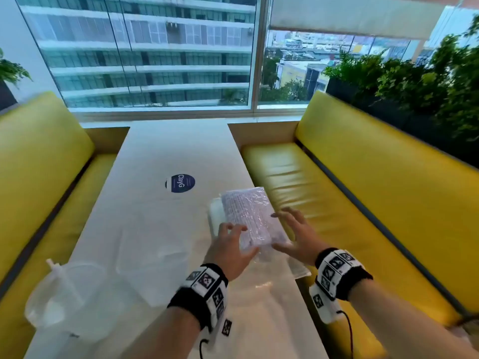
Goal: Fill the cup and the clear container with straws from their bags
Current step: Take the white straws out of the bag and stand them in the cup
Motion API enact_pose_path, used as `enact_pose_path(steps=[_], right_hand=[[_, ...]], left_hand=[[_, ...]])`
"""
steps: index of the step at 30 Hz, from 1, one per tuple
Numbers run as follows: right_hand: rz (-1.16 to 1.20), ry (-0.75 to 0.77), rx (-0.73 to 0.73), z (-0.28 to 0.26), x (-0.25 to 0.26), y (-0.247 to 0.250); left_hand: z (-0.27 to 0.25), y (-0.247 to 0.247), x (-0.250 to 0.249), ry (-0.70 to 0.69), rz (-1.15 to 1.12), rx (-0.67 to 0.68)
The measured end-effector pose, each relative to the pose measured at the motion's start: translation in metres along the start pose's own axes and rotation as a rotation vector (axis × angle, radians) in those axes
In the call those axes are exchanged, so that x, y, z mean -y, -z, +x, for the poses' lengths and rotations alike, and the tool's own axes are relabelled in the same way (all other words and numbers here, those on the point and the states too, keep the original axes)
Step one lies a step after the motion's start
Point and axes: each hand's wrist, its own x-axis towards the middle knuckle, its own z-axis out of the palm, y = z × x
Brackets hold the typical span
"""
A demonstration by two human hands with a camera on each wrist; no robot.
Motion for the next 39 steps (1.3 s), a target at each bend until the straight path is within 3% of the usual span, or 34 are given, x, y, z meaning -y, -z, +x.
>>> enact_pose_path(steps=[4,6,13,20,27,33,36,39], right_hand=[[0.052,-0.069,0.156,0.015,-0.011,-0.019],[0.06,-0.052,0.16,0.017,-0.016,-0.03],[-0.024,-0.041,0.068,0.014,-0.028,-0.052],[0.052,-0.009,-0.022,0.018,-0.022,-0.049],[0.146,0.114,-0.19,0.016,-0.003,-0.014],[0.03,0.182,-0.11,0.006,0.034,0.035],[-0.028,0.209,-0.12,-0.005,0.063,0.059],[-0.037,0.193,-0.078,-0.017,0.088,0.078]], left_hand=[[0.032,-0.026,0.011,0.108,0.126,0.161],[0.039,-0.038,0.017,0.111,0.144,0.21],[0.051,-0.059,0.027,0.042,0.142,0.073],[0.052,-0.061,0.023,0.004,-0.008,-0.044],[0.043,-0.023,0.004,-0.064,-0.137,-0.179],[0.023,0.027,-0.024,-0.085,-0.2,-0.243],[0.005,0.048,-0.034,-0.069,-0.196,-0.22],[-0.02,0.064,-0.037,-0.141,-0.209,-0.182]])
